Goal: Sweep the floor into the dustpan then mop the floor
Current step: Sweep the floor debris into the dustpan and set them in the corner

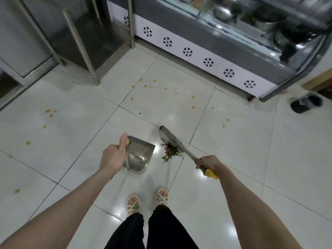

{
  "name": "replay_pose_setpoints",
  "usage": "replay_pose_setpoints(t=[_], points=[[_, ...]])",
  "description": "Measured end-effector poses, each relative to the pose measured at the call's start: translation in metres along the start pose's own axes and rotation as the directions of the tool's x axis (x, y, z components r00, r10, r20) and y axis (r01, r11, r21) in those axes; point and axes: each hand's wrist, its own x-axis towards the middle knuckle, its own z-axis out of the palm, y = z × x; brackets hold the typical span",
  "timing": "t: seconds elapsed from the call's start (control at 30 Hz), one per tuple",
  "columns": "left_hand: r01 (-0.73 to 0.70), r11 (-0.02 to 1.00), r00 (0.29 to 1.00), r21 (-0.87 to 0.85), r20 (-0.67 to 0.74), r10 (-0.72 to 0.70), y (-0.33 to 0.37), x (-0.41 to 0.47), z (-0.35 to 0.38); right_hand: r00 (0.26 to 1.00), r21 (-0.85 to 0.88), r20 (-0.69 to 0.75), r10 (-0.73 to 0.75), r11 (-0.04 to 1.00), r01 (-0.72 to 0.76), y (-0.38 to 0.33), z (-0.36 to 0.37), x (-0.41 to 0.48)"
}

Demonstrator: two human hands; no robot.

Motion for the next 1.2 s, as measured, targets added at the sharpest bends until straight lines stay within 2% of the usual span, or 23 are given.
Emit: replay_pose_setpoints(t=[0.23,0.4,0.57,0.77,1.2], points=[[-0.011,1.0,1.0,0.003,-0.011,0.011,-0.004,-0.012,0.002,0.992,0.273,-0.062,0.109,0.958,-0.088,0.028,0.003,-0.018],[-0.021,1.0,0.999,0.013,-0.031,0.022,-0.008,-0.022,0.005,0.988,0.441,-0.023,0.155,0.888,-0.129,0.04,0.013,-0.014],[-0.03,0.999,0.998,0.015,-0.057,0.031,-0.011,-0.026,0.005,0.991,0.591,0.031,0.129,0.798,-0.122,0.037,0.028,-0.006],[-0.039,0.999,0.998,0.037,-0.045,0.041,-0.008,-0.013,-0.005,0.992,0.603,0.063,0.11,0.788,-0.125,0.02,0.046,-0.011],[-0.115,0.992,0.992,0.045,0.055,0.112,-0.001,0.039,-0.056,0.988,0.445,-0.097,0.122,0.893,-0.067,-0.031,0.062,-0.018]])
